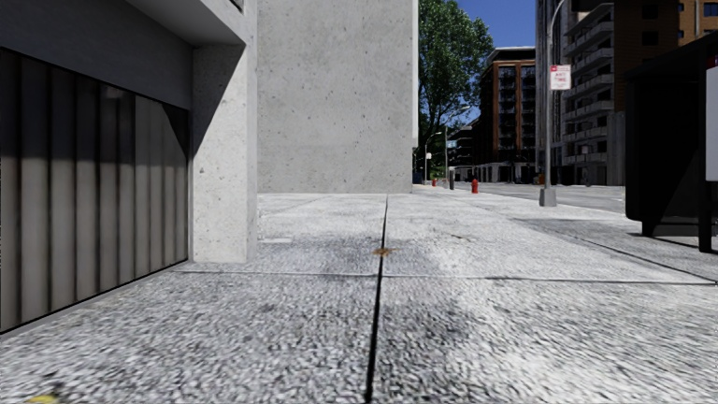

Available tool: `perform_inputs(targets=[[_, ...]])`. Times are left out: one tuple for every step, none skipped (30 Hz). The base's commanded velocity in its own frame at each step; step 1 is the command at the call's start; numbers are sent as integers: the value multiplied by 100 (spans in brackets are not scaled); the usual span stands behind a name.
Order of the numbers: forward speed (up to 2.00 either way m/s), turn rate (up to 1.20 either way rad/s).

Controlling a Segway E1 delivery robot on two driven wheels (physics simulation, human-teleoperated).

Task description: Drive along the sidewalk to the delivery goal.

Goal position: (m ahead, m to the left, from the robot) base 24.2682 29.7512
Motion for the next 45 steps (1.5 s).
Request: perform_inputs(targets=[[200,0],[200,0],[200,0],[200,0],[200,0],[200,0],[200,0],[200,0],[200,0],[200,0],[200,0],[200,0],[200,0],[200,0],[200,0],[200,0],[200,0],[200,0],[200,0],[200,0],[200,0],[200,0],[200,0],[200,0],[200,0],[200,0],[200,0],[200,0],[200,0],[200,0],[200,10],[200,15],[200,15],[200,22],[200,26],[200,32],[200,35],[200,35],[200,37],[188,38],[179,42],[179,42],[178,46],[177,47],[177,47]])
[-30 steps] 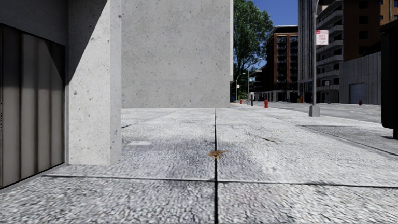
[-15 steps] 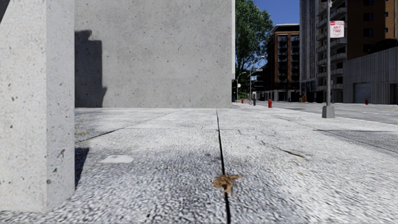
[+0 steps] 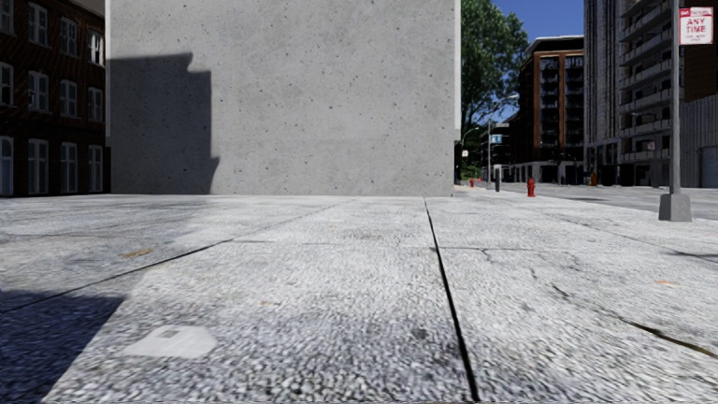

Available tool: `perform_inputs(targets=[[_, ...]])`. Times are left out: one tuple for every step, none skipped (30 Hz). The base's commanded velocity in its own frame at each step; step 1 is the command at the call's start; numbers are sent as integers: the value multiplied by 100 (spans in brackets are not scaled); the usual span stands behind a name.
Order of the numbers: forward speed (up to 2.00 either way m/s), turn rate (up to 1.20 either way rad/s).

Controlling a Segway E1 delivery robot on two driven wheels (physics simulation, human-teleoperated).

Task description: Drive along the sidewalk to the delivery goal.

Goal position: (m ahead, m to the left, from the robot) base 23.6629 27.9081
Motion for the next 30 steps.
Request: perform_inputs(targets=[[177,47],[177,47],[177,47],[177,47],[177,47],[177,47],[177,47],[177,48],[177,48],[177,48],[177,48],[177,48],[177,48],[177,48],[177,48],[177,48],[177,48],[177,48],[177,48],[177,48],[177,48],[177,48],[177,48],[177,48],[177,48],[177,48],[177,48],[177,48],[177,48],[177,48]])
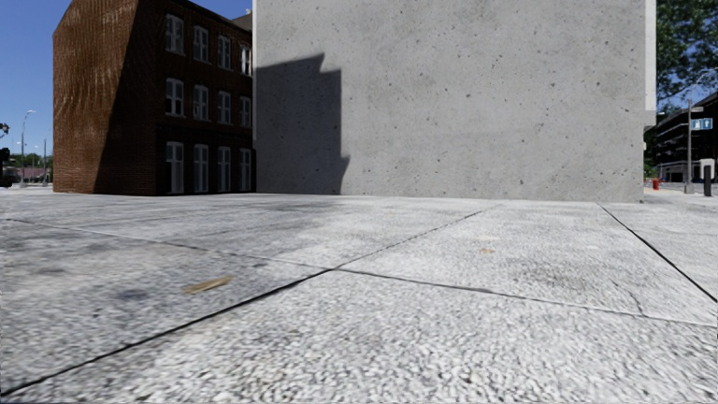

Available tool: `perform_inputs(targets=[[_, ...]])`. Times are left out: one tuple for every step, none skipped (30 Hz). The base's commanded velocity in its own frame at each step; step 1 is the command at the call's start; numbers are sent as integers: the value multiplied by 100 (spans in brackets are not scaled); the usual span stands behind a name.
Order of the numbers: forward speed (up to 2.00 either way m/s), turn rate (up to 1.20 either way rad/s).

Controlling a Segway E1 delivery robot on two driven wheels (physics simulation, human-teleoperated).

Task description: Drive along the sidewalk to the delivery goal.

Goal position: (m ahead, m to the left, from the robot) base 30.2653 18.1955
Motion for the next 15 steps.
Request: perform_inputs(targets=[[177,48],[177,48],[177,48],[177,48],[177,48],[177,48],[177,48],[177,48],[177,48],[177,48],[177,48],[177,48],[177,48],[177,48],[177,48]])
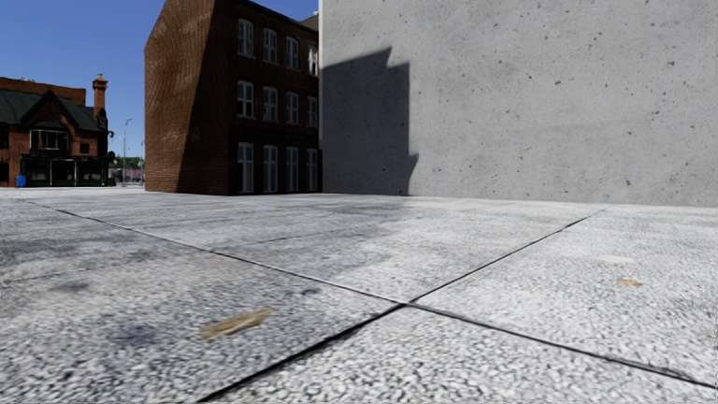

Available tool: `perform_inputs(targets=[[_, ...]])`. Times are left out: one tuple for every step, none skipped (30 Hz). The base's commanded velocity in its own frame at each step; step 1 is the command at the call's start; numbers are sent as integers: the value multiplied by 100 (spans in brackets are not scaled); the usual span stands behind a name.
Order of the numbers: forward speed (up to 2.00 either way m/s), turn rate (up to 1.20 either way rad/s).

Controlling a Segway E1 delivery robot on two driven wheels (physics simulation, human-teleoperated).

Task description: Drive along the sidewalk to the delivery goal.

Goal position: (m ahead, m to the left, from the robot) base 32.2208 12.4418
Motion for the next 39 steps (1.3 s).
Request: perform_inputs(targets=[[177,48],[177,48],[177,48],[177,48],[177,48],[177,48],[177,48],[177,48],[177,48],[177,48],[177,48],[173,48],[173,48],[166,48],[164,48],[164,48],[164,48],[164,48],[164,48],[164,48],[164,48],[164,48],[164,48],[164,48],[164,48],[164,48],[164,48],[164,48],[164,48],[164,48],[164,48],[164,48],[164,48],[164,48],[164,48],[164,48],[164,48],[164,48],[164,48]])
